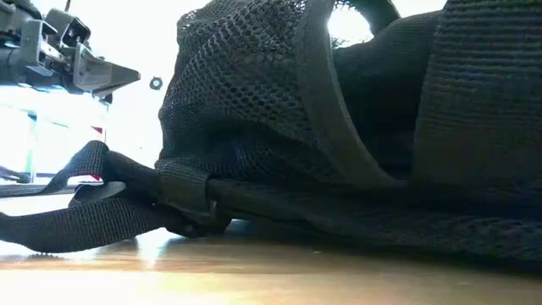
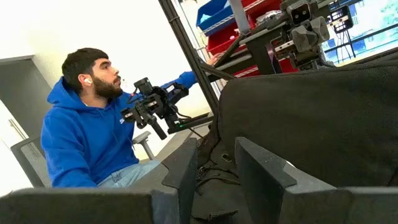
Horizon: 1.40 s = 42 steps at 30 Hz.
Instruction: Unpack backpack
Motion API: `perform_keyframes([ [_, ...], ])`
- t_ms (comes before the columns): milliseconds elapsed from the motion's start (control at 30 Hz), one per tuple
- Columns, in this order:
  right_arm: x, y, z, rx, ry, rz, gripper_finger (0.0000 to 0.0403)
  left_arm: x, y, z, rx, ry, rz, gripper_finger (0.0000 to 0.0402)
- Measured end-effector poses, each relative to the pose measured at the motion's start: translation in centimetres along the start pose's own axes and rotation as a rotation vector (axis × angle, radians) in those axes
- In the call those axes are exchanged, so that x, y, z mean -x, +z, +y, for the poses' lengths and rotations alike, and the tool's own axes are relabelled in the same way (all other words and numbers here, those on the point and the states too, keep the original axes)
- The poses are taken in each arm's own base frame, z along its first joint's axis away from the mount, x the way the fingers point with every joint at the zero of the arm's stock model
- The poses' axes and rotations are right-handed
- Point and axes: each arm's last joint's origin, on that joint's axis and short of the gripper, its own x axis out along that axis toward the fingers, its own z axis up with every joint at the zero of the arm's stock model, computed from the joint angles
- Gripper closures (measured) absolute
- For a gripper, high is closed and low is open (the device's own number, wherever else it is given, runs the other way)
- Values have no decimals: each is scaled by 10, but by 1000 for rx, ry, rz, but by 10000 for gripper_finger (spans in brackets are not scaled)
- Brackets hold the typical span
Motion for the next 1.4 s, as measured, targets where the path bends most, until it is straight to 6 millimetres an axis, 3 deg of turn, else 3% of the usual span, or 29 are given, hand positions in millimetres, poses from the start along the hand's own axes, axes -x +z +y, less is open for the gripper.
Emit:
perform_keyframes([
  [1100, 0, 0, 0, 6, -3, -1, 307, 0, 0, 0, 0, 0, 0, 402],
  [1267, 2, 14, -1, 89, -184, -227, 307, 0, 0, 0, 0, 0, 0, 402],
  [1400, 9, 36, 11, 140, -119, -483, 307, 0, 0, 0, 0, -1, 0, 402],
])
